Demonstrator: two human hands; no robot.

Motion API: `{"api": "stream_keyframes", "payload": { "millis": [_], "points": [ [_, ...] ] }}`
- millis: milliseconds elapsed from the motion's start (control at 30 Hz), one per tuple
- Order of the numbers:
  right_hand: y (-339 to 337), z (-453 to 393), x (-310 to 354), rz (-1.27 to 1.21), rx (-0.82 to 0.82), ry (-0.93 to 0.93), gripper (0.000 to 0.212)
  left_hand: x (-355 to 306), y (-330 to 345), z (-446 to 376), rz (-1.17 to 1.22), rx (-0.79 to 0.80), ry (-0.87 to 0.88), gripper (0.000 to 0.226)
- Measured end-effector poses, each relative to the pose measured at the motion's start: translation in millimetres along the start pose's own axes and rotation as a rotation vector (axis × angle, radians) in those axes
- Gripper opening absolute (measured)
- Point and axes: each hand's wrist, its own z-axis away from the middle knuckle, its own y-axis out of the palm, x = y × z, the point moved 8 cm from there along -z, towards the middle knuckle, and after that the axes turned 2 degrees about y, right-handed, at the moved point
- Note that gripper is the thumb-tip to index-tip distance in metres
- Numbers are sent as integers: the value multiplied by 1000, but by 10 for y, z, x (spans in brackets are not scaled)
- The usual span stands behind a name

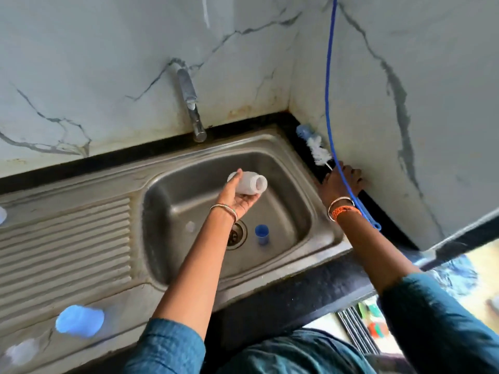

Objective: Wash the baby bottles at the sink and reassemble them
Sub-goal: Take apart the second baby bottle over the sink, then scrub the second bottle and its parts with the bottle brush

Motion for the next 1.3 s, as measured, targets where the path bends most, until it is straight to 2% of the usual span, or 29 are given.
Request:
{"api": "stream_keyframes", "payload": {
  "millis": [100, 233, 367, 500, 633, 700, 900, 1033, 1200, 1300],
  "points": [
    [58, -38, -148, 7, 10, 61, 26, 21, 160, 20, -9, 35, -21, 33],
    [31, 6, -116, -283, 31, 73, 22, 30, 86, 58, -14, 7, -36, 37],
    [-36, 242, 312, -415, 110, -135, 23, -20, -127, 156, 171, -26, -27, 41],
    [-145, 523, 808, -575, 154, -344, 18, -272, -431, 288, 453, -173, 102, 44],
    [-277, 715, 1288, -580, 207, -572, 17, -709, -718, 537, 578, -264, 255, 46],
    [-335, 787, 1474, -523, 216, -641, 17, -923, -866, 683, 560, -289, 336, 43],
    [-559, 986, 1825, -558, 142, -740, 13, -1286, -1261, 1128, 596, -358, 477, 43],
    [-559, 1101, 1904, -552, 153, -799, 14, -1465, -1505, 1335, 587, -371, 578, 41],
    [-626, 1241, 1955, -504, 67, -897, 15, -1543, -1671, 1437, 542, -470, 571, 63],
    [-692, 1297, 1978, -505, -4, -944, 18, -1558, -1744, 1427, 506, -509, 543, 66]
  ]
}}
